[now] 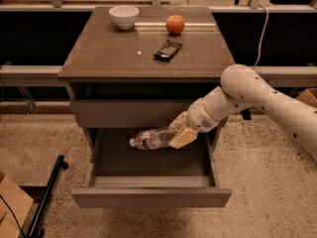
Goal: Place water bottle into middle drawer
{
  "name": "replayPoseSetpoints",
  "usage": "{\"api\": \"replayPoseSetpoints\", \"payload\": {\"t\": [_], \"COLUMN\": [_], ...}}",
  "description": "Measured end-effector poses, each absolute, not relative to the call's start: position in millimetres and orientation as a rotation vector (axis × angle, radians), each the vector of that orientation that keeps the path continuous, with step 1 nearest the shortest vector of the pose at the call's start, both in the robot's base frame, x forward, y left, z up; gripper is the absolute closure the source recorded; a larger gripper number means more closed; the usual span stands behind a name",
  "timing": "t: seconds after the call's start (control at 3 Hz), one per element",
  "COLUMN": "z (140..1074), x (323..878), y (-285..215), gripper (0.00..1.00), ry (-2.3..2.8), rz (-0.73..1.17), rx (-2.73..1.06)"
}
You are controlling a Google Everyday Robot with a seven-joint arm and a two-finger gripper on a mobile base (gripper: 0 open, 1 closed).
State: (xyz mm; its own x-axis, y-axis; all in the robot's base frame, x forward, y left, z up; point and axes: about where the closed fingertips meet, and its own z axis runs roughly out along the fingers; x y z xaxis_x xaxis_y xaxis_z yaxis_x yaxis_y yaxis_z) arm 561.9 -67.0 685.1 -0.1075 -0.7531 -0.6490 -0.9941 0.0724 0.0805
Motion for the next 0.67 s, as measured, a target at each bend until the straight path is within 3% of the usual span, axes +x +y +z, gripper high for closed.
{"api": "replayPoseSetpoints", "payload": {"t": [0.67], "z": [631], "x": [574], "y": [-70], "gripper": [1.00], "ry": [1.973], "rz": [0.704], "rx": [-1.669]}}
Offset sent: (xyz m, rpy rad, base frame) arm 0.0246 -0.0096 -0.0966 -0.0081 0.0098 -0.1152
